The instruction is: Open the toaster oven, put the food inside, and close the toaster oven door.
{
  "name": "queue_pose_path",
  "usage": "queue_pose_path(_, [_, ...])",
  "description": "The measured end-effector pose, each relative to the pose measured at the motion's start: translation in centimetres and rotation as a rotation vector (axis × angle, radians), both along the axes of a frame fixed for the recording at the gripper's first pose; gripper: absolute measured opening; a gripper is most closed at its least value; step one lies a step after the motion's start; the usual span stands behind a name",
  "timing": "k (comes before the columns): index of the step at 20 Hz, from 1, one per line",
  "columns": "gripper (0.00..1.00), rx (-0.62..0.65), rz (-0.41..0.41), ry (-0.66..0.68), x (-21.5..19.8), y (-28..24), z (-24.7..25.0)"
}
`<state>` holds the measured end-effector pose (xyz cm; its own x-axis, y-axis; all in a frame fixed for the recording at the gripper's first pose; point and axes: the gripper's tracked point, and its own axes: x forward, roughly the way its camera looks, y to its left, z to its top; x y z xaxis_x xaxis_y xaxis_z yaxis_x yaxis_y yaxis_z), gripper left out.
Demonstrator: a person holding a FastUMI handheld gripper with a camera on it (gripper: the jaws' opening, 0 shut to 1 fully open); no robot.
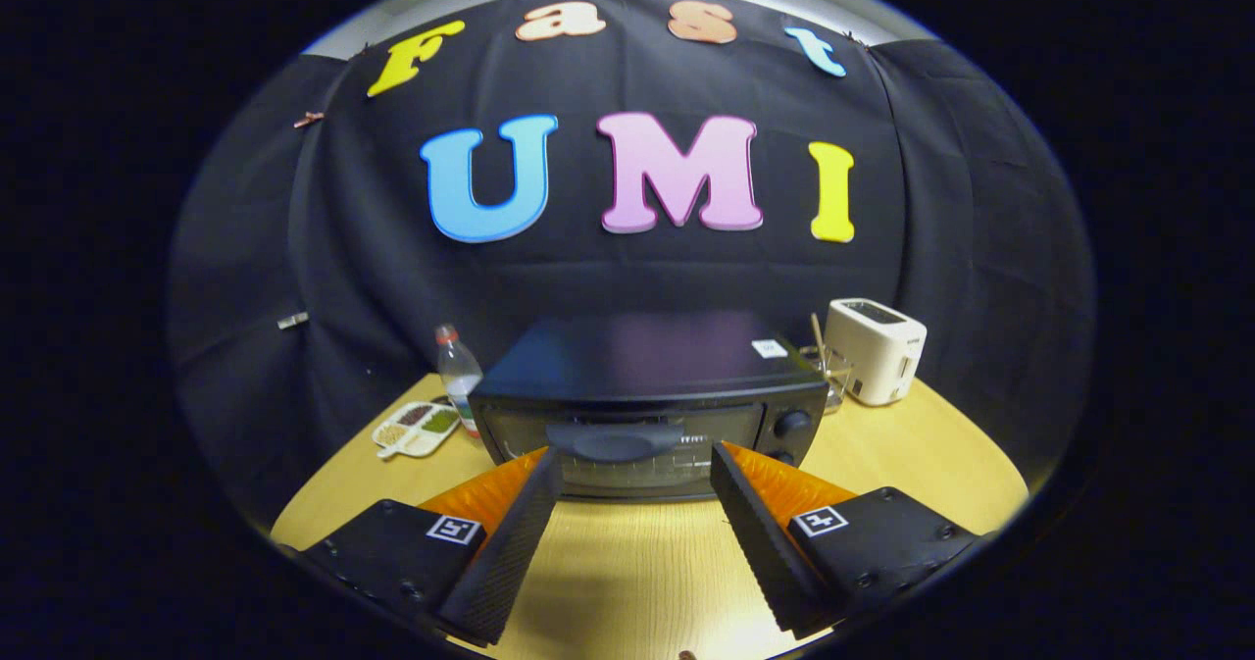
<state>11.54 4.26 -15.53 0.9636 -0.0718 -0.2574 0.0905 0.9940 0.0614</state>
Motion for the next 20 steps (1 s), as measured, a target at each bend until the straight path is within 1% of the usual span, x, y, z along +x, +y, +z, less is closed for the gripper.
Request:
queue_pose_path(3, [0.99, 0.024, 0.024, -0.157, -2.9, -0.2, 6.9])
queue_pose_path(5, [0.99, 0.04, 0.017, -0.251, -4.5, -1.1, 11.0])
queue_pose_path(6, [0.98, 0.041, 0.005, -0.281, -5.0, -1.7, 12.1])
queue_pose_path(9, [0.98, 0.008, -0.008, -0.273, -6.6, -3.9, 13.0])
queue_pose_path(12, [0.98, -0.01, -0.012, -0.315, -7.7, -5.5, 15.6])
queue_pose_path(15, [0.98, -0.058, -0.015, -0.343, -9.0, -7.5, 17.6])
queue_pose_path(17, [0.98, -0.074, -0.031, -0.341, -9.7, -8.6, 17.8])
queue_pose_path(20, [0.98, -0.059, -0.043, -0.318, -10.0, -9.4, 17.3])
